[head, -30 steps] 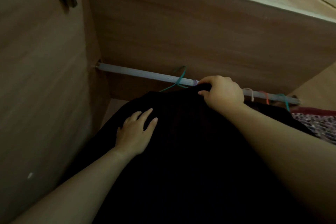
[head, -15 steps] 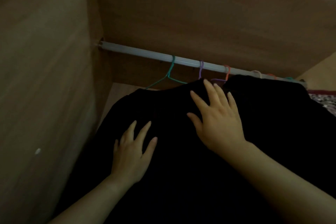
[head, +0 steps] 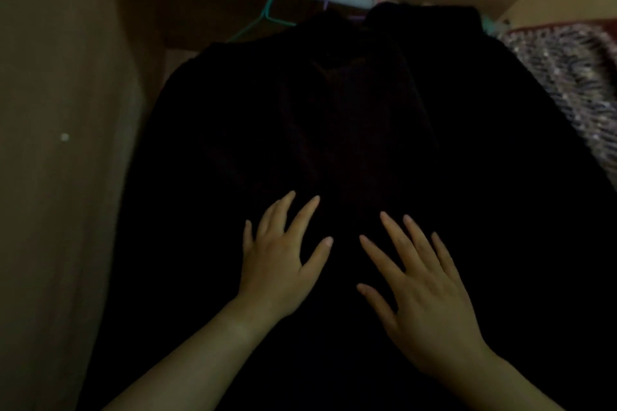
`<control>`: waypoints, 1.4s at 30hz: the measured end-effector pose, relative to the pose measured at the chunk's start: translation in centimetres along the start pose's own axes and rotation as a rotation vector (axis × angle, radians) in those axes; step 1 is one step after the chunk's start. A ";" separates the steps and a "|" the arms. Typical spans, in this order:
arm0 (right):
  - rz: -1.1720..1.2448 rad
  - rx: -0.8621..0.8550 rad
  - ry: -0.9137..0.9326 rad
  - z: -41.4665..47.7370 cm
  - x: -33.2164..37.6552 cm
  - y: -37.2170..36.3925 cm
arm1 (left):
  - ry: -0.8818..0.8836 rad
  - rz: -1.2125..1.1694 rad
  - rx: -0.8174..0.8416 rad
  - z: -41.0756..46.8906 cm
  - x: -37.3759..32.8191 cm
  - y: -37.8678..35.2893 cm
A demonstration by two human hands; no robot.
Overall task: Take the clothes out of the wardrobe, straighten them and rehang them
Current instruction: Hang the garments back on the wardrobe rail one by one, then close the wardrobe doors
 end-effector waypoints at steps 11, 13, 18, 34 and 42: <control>0.154 0.561 -0.029 -22.6 -0.8 -1.9 | 0.090 0.120 0.514 -18.9 -3.8 -5.0; 0.220 0.650 -0.056 -26.7 -1.0 -0.6 | 0.134 0.113 0.604 -23.8 -5.3 -4.9; 0.477 0.797 -0.133 -35.9 -1.5 5.0 | 0.326 0.117 0.783 -36.4 -11.3 -2.4; 0.628 1.047 -0.022 -57.2 3.5 27.4 | 0.820 0.274 0.906 -63.7 -31.4 21.5; 0.793 1.159 0.087 -62.4 11.4 36.5 | 1.015 0.323 0.835 -73.1 -34.7 34.5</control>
Point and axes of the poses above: each hand's wrist, its own z-axis towards the middle knuckle, its own y-axis out of the back of the hand, x = y × z, the point moved 4 cm from there along z, towards the middle knuckle, and after that the axes turned 1 degree about y, right-handed, at the moved point
